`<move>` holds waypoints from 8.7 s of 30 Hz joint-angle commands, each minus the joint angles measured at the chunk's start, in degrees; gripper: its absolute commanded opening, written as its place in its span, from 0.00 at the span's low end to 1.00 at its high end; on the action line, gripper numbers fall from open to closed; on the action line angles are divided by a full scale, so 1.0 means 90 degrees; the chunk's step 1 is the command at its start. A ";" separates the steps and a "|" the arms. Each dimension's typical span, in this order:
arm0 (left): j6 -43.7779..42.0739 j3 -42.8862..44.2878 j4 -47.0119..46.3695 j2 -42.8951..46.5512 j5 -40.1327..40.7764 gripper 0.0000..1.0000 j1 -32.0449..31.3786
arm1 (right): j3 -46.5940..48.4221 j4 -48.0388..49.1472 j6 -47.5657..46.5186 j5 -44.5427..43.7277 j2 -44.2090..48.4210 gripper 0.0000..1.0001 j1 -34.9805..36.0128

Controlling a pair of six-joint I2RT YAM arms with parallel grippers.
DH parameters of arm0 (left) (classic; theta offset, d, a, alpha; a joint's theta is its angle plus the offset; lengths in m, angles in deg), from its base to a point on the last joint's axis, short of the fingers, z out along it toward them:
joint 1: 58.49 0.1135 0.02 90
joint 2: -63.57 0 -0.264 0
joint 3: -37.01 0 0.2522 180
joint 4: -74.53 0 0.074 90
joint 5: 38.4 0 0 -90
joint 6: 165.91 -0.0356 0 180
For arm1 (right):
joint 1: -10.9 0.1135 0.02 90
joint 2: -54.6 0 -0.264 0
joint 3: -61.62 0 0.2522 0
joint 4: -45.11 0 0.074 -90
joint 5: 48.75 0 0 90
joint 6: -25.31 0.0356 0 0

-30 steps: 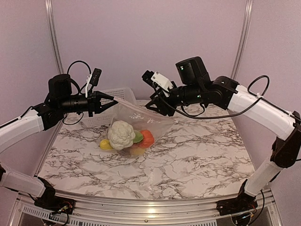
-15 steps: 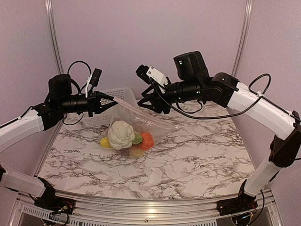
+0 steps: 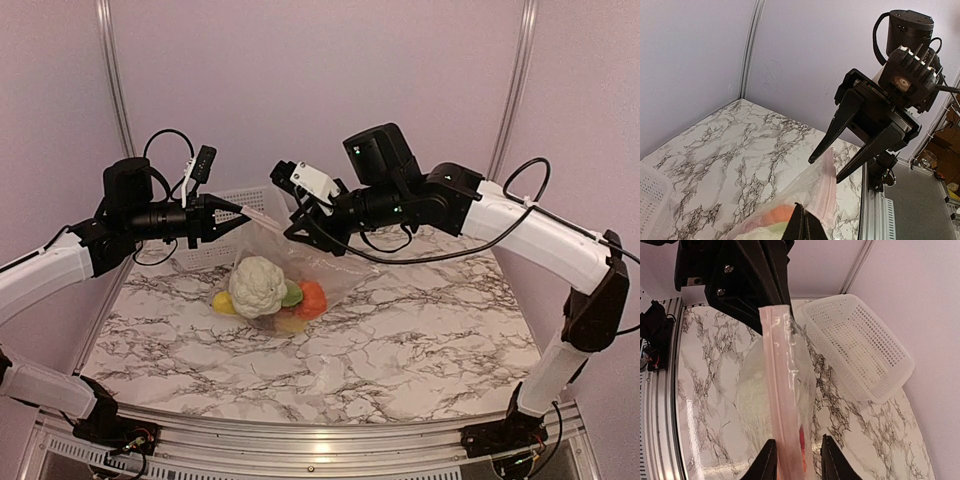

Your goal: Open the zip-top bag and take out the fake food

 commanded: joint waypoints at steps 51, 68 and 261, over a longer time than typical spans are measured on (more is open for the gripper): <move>0.1511 0.1264 0.1039 -0.0664 0.2399 0.97 0.0225 | 0.0785 -0.0699 0.3031 -0.0101 0.0655 0.00 -0.2171; 0.3100 0.0459 0.0384 -0.0830 0.2598 0.99 0.0219 | -0.0083 -0.0621 0.4712 -0.2125 0.0687 0.00 -0.2013; 0.2602 0.5525 0.2838 -0.5845 0.1997 0.00 0.2052 | -0.3834 0.1968 0.4817 0.1198 0.0808 0.69 -0.3608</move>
